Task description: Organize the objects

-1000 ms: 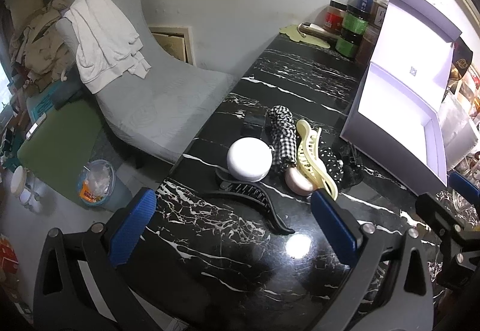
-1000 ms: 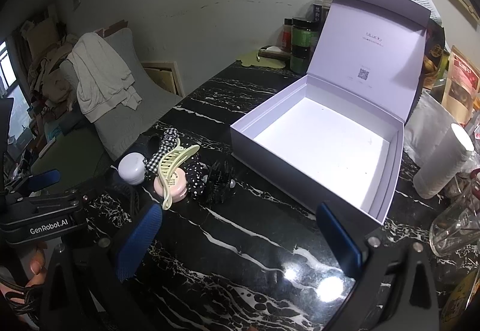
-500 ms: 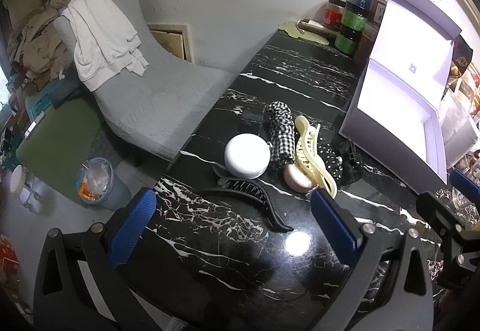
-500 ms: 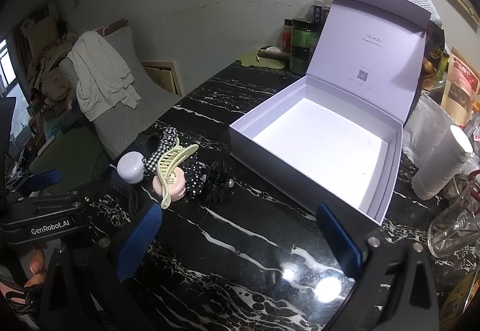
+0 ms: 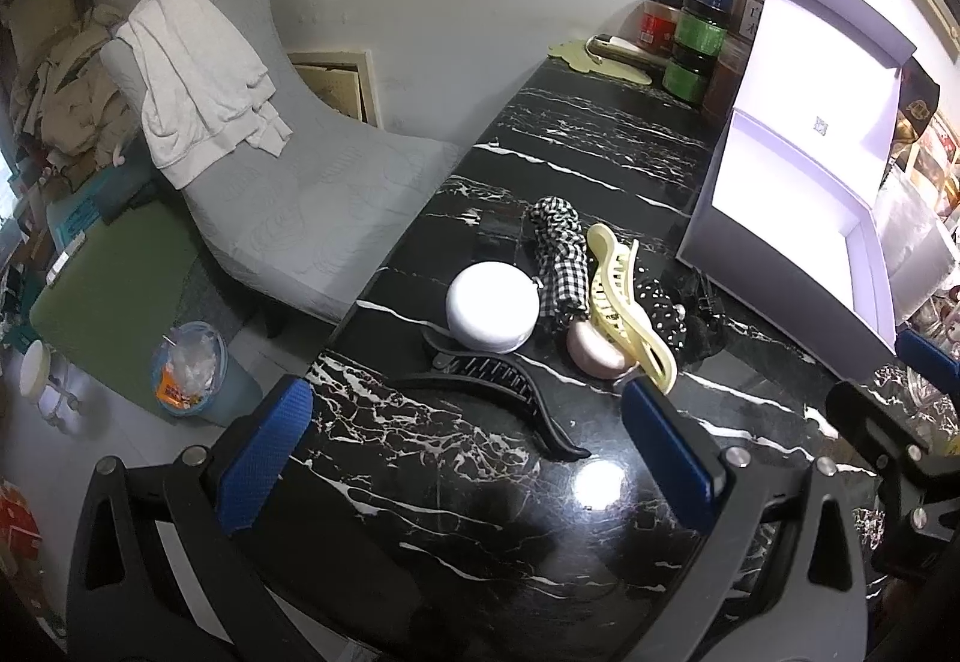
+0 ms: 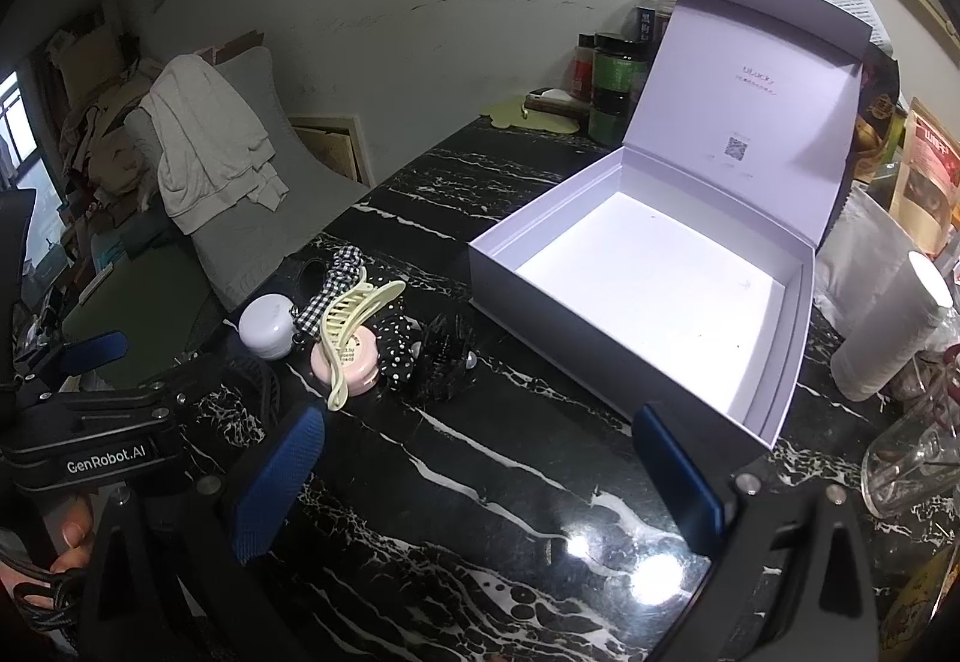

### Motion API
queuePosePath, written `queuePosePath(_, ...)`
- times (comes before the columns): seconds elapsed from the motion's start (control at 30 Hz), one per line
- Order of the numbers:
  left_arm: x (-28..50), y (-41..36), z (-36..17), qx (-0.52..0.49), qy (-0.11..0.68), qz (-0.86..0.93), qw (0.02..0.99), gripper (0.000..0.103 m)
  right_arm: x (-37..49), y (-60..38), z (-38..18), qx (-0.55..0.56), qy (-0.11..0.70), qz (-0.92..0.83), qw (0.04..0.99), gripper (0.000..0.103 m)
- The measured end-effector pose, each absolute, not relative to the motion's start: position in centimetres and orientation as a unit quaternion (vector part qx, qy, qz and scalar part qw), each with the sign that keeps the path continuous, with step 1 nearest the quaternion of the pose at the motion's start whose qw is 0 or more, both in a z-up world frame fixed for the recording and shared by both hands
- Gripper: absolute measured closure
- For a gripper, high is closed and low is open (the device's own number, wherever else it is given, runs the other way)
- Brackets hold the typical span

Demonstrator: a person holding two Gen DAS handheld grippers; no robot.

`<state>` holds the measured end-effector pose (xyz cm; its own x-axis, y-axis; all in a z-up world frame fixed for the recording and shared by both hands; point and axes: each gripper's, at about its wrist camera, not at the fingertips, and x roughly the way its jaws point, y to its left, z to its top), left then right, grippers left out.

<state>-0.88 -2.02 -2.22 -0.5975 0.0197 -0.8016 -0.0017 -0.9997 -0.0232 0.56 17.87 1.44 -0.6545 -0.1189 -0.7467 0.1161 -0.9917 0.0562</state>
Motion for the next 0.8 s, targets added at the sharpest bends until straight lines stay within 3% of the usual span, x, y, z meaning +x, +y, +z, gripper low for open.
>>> queuePosePath(0.8, -3.3, -3.3, -5.6, -0.481, -0.012, 0.876, 0.037, 0.000, -1.7, 15.4, -2.3, 0.443, -0.004, -0.886, 0.136, 0.005)
